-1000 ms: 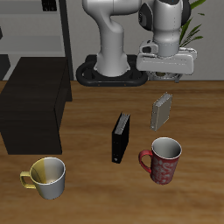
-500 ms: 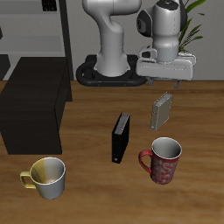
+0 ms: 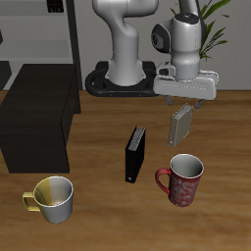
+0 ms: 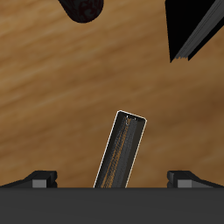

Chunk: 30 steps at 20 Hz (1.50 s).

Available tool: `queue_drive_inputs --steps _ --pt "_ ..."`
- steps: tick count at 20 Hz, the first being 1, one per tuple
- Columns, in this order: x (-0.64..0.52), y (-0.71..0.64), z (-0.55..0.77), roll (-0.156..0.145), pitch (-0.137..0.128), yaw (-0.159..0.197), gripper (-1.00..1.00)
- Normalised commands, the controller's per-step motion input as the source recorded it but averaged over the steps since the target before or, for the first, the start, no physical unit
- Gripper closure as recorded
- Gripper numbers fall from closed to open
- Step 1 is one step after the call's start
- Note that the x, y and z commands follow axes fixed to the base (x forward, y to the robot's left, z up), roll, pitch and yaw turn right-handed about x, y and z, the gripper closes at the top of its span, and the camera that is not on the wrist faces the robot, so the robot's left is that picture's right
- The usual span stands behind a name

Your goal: Place the yellow book upright on top of the shelf

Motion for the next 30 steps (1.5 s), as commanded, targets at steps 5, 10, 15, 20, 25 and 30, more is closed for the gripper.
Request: queue_drive_inputs --steps 5,10,15,20,25,30 --pt "0.10 0.01 -0.31 0.007 0.041 0.013 -1.00" --pt "0.04 -0.08 -0.21 -0.009 0.035 -0.015 -1.00" --pt "0.09 -0.14 -0.29 -0.024 0.057 0.015 -1.00" --pt "0.06 -0.04 -0.21 0.017 0.069 -0.012 1.00" --pt "-0.05 0.02 0.02 0.020 0.019 -0.002 1.00" --pt "-0.05 -0.05 0.21 0.018 0.000 0.038 1.00"
